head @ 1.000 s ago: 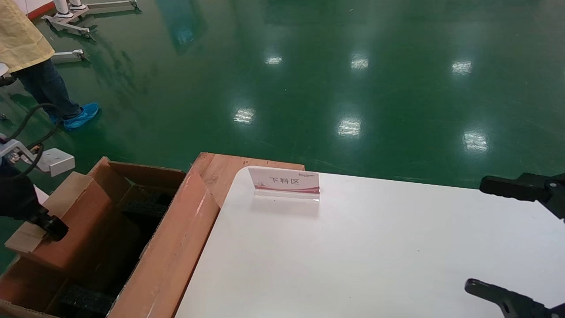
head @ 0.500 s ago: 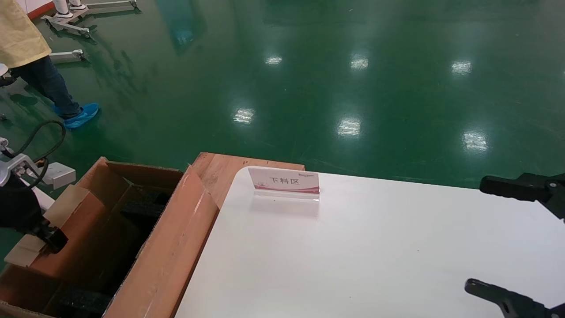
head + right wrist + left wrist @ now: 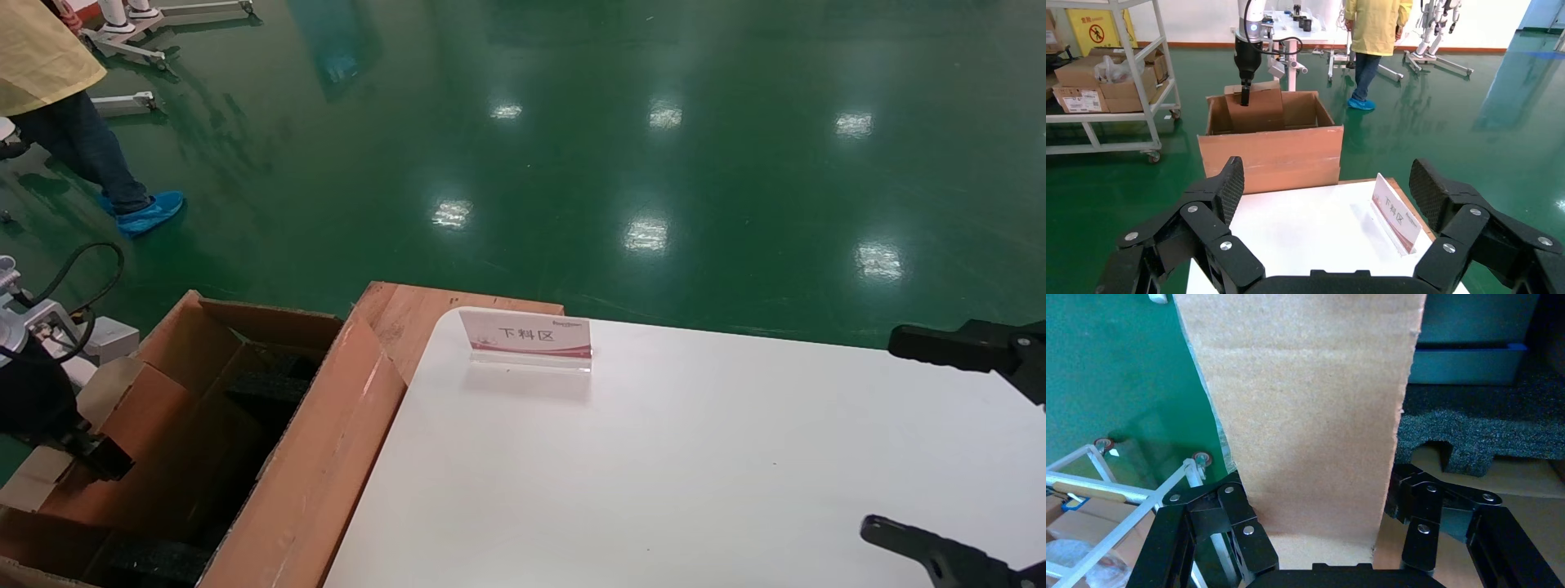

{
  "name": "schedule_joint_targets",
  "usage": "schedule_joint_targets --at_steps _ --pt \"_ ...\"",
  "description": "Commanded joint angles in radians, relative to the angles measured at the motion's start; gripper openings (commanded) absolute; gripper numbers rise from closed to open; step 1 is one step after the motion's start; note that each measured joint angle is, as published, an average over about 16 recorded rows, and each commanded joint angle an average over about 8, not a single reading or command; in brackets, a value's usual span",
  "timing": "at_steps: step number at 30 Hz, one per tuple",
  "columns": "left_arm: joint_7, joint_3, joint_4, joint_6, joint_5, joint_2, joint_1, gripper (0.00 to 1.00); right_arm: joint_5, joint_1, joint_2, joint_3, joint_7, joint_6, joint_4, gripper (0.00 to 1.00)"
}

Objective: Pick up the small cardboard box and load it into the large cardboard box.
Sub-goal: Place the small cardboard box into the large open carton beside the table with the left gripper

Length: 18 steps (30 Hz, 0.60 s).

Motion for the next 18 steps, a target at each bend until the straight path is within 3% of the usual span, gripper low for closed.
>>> schedule_joint_targets --at_steps 1,18 --pt "0.003 0.0 0.011 0.001 -0.002 0.004 0.009 1.0 0.0 0.0 0.0 0.0 0.0 0.0 0.0 1.0" --pt "-0.001 0.001 -0.004 0.003 0.002 -0.002 -0.004 1.0 0.0 0.0 0.0 0.0 0.0 0.0 0.0 1.0"
